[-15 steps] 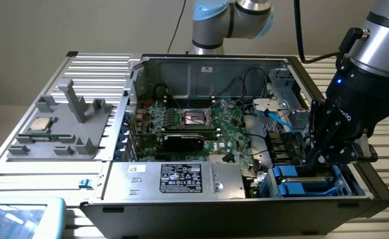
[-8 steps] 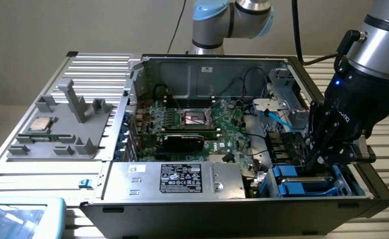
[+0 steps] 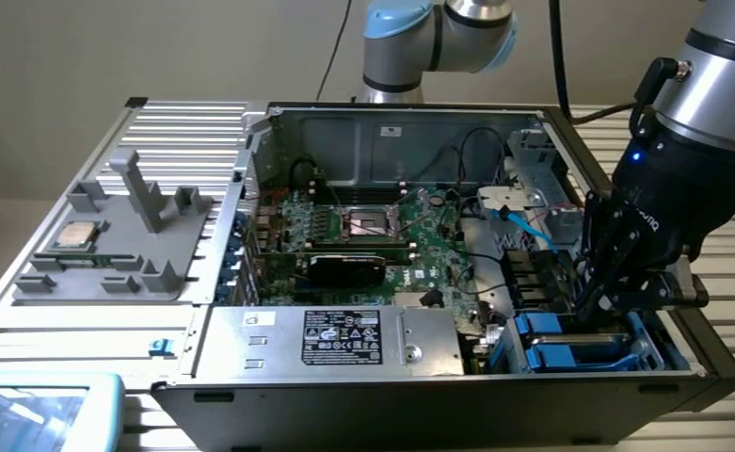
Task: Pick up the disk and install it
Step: 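Insert the second disk wire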
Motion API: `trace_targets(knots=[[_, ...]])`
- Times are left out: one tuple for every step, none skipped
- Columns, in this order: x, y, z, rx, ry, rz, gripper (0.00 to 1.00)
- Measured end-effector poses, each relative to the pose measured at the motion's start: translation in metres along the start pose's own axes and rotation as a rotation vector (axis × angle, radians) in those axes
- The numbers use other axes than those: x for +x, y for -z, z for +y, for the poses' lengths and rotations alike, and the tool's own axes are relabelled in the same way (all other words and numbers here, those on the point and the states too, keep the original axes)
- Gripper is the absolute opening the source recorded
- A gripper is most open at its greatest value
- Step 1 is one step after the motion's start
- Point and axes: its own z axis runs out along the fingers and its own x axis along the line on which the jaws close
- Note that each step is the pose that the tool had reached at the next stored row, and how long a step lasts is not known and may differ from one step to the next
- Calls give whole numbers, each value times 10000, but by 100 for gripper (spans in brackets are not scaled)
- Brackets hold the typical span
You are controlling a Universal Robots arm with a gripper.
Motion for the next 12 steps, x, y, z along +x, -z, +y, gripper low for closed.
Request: trace_targets(knots=[[0,0,0,0,0,0,16],[0,0,0,0,-1,0,16],[0,0,0,0,0,0,16],[0,0,0,0,0,0,16],[0,-1,0,0,0,3,16],[4,-12,1,1,2,36,17],[3,-21,0,2,1,44,23],[0,-4,0,1,0,14,29],[-1,7,-1,1,-2,3,29],[-1,9,-1,2,-4,10,29],[-2,17,-1,2,-6,6,36],[-4,31,-2,3,-12,3,36]])
